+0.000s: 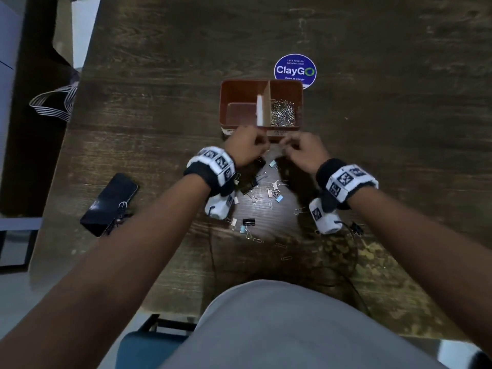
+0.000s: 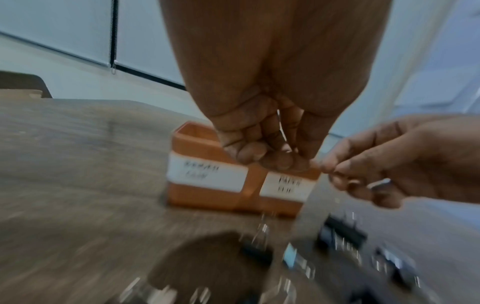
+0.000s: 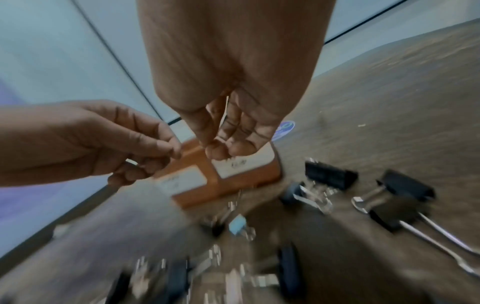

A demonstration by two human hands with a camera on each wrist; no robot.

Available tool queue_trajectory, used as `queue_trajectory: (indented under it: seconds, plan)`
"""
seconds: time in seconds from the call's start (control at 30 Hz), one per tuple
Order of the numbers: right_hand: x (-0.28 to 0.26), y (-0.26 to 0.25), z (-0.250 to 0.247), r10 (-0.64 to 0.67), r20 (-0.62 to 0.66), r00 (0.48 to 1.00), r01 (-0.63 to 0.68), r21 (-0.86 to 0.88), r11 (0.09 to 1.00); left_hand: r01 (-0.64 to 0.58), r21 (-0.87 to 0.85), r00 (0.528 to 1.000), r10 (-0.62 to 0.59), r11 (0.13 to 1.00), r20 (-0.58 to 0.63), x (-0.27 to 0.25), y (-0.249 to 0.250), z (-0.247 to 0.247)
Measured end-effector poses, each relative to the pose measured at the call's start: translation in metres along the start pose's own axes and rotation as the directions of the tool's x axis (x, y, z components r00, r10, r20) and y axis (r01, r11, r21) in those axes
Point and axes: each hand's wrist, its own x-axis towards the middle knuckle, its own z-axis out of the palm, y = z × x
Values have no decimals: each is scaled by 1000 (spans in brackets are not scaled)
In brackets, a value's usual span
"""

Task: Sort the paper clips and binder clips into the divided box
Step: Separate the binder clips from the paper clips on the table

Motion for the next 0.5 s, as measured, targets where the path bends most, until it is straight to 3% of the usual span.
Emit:
queue_trajectory:
  seconds: [0.13,0.23,0.3,0.37,0.43,0.5]
  plan:
    - [-42,26,40,-45,310,950,127,-248,960,78,135,982,-99,988,162,-55,-45,45]
    - [-60,41,67,-64,373,926,213,-375,902,38,202,984,-72,979,166,-84,-65,72]
    - [-67,47,81,-89,363,927,254,-439,862,-34,216,989,1,976,148,-94,-68,85]
    - [-69,51,92,-97,275,957,224,-482,847,-74,242,991,44,968,126,-97,-67,96]
    - [-68,51,100,-69,141,988,130,-488,863,-47,270,996,26,962,80,-96,-65,105]
    - [-67,50,107,-26,86,996,65,-496,866,27,289,999,-35,957,22,-92,-62,111]
